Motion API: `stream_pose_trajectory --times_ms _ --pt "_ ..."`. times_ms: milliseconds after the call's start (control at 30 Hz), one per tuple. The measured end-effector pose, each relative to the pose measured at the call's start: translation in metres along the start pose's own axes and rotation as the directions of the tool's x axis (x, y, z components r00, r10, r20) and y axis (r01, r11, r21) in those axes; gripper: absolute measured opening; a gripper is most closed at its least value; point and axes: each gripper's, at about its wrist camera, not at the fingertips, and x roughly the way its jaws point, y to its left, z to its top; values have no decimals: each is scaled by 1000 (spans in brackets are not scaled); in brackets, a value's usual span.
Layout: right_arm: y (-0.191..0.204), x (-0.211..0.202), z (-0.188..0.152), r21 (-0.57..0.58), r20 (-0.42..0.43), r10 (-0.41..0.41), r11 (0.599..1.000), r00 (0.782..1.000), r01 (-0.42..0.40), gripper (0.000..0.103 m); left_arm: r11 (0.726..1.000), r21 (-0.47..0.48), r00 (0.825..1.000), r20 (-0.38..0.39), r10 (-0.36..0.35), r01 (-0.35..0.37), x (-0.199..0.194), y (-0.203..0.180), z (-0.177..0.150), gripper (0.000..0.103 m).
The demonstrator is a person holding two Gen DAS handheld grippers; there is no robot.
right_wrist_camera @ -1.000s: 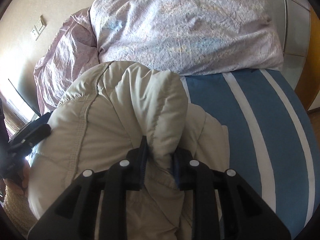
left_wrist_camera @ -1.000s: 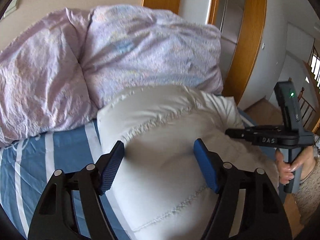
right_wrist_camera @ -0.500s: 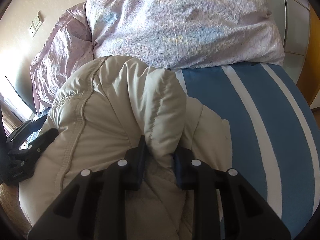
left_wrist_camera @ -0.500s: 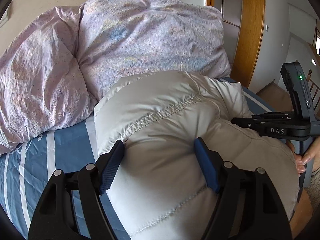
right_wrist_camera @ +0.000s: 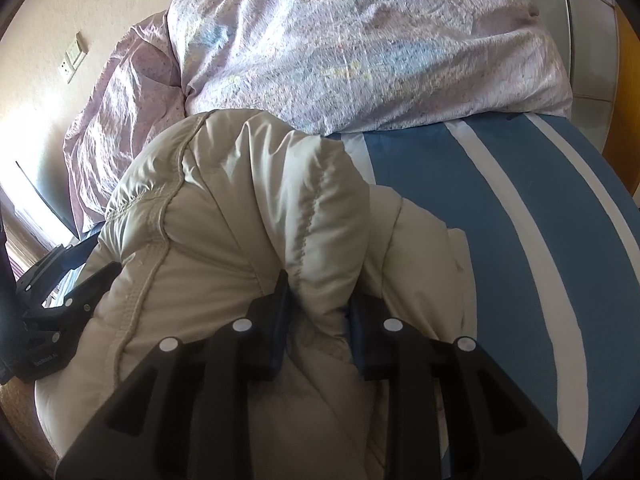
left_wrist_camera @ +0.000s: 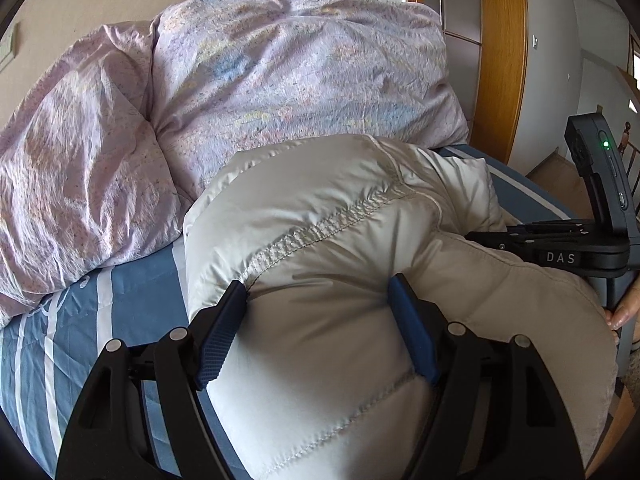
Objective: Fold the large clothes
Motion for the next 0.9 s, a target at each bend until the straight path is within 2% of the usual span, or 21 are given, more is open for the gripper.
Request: stream_pose_trajectory --times_ms 467,533,633,667,700,833,900 --pt "-2 1 -2 28 21 -3 1000 1000 2 27 997 21 997 39 71 -72 4 -9 -4 74" --pt "-9 -6 1 88 8 26 996 1000 -27 29 996 37 996 32 81 -82 3 -11 -4 74" --pt "-21 -25 -3 212 9 109 971 994 -108 42 995 45 996 34 88 -89 0 -11 -5 74" --pt "-23 -30 -6 225 12 132 965 991 -131 51 995 44 996 34 87 -89 0 -10 -5 74" --pt "-25 -35 -10 236 10 151 960 989 -149 54 995 42 996 34 86 -88 0 -10 -5 74" --pt "-24 -46 -23 220 -8 155 964 988 -149 54 995 39 996 37 86 -87 0 -11 -5 74" --pt "-19 -46 -25 198 -14 133 972 991 -128 45 995 38 995 38 88 -90 0 -11 -5 74"
